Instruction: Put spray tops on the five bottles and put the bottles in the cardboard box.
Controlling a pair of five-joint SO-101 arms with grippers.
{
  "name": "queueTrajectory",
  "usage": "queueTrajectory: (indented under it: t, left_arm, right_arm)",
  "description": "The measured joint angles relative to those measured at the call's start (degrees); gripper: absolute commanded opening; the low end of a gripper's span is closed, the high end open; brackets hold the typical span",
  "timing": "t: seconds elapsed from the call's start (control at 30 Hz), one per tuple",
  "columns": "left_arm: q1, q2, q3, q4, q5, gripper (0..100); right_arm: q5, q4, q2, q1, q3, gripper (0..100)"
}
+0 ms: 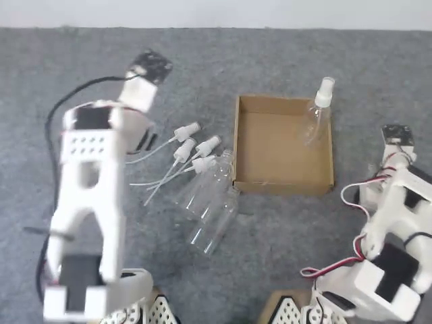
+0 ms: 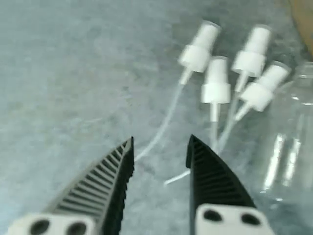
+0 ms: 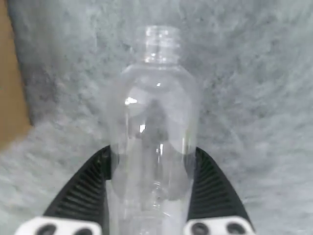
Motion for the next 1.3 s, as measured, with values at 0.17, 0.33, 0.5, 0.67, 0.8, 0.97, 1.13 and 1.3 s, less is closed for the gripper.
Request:
queueTrajectory:
  t: [0.17, 0.33, 0.5, 0.67, 0.8, 0.97, 1.13, 1.3]
  left_arm:
    - [5.45, 9.32, -1.67, -7.30, 0.00, 16]
    - [7.38, 18.81, -3.96, -16.09, 0.00, 16]
    - [7.12, 29.63, -11.87, -18.20, 0.70, 16]
    - [7.12, 37.63, -20.13, -18.29, 1.67, 16]
    - [7.12, 41.41, -22.59, -18.29, 1.67, 16]
    - [5.98, 43.78, -22.86, -18.29, 1.93, 6]
    - [3.52, 43.87, -23.12, -18.11, 0.88, 1]
    - [1.41, 42.20, -23.12, -13.63, 0.79, 1]
  right_arm:
    - [16.62, -0.09, 0.00, 5.54, -0.18, 0.9]
    - [25.41, -0.18, 0.00, 9.76, -0.18, 0.9]
    - [28.84, -0.18, 0.00, 11.87, -0.18, 0.9]
    - [29.27, -0.18, 0.00, 12.04, -0.18, 0.9]
    - [29.27, -0.18, 0.00, 12.04, -0.18, 1.0]
    - [29.27, -0.18, 0.00, 12.04, -0.18, 1.0]
    - [29.27, -0.18, 0.00, 12.04, -0.18, 1.1]
    - [29.27, -0.18, 0.00, 12.04, -0.18, 7.4]
